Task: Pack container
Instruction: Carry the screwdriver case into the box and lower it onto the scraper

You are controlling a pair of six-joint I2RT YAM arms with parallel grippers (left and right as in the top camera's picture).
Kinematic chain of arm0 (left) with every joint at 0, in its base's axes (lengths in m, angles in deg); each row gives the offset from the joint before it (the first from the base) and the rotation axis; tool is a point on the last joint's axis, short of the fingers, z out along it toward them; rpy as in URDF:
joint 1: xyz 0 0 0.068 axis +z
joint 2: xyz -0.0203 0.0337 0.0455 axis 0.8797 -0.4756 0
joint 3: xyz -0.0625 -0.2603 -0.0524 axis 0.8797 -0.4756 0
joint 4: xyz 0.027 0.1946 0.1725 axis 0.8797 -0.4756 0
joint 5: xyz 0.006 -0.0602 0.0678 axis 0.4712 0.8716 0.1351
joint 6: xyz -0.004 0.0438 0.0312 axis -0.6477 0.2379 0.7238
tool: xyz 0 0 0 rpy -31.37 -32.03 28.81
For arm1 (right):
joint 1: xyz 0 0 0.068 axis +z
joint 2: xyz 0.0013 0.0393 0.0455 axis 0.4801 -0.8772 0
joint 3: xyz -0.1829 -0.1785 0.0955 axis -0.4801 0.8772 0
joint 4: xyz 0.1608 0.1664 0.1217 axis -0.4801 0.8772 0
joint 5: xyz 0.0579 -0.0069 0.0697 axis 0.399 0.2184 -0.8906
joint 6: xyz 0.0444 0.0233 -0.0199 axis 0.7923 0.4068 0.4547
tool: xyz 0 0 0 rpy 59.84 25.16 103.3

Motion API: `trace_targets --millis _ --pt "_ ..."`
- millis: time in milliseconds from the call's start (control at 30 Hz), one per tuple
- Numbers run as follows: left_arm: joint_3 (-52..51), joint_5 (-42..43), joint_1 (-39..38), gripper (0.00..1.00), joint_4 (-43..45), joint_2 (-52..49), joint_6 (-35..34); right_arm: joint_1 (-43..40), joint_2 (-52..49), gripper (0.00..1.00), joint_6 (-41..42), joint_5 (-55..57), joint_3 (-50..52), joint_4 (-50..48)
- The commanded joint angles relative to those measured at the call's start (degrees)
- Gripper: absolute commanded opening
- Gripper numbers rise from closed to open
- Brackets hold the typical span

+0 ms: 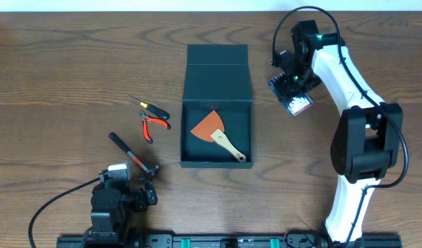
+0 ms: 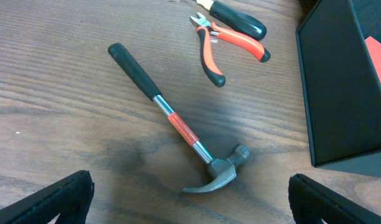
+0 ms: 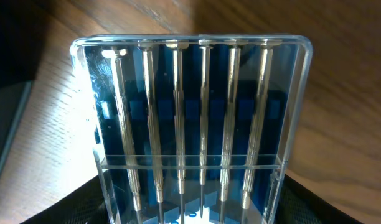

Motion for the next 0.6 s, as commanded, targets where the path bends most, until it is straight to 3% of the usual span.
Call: trace_targets --millis 0,567 --pt "-1.68 -0.68 0.20 0.99 -2.47 0.33 0.74 2.01 -0.09 0.67 0.87 -0.63 -3.72 1.14" --pt "-1.68 -0.68 0.20 0.98 -2.47 0.33 0.74 14.21 -0.09 0.67 0.79 -2.10 -17.25 8.81"
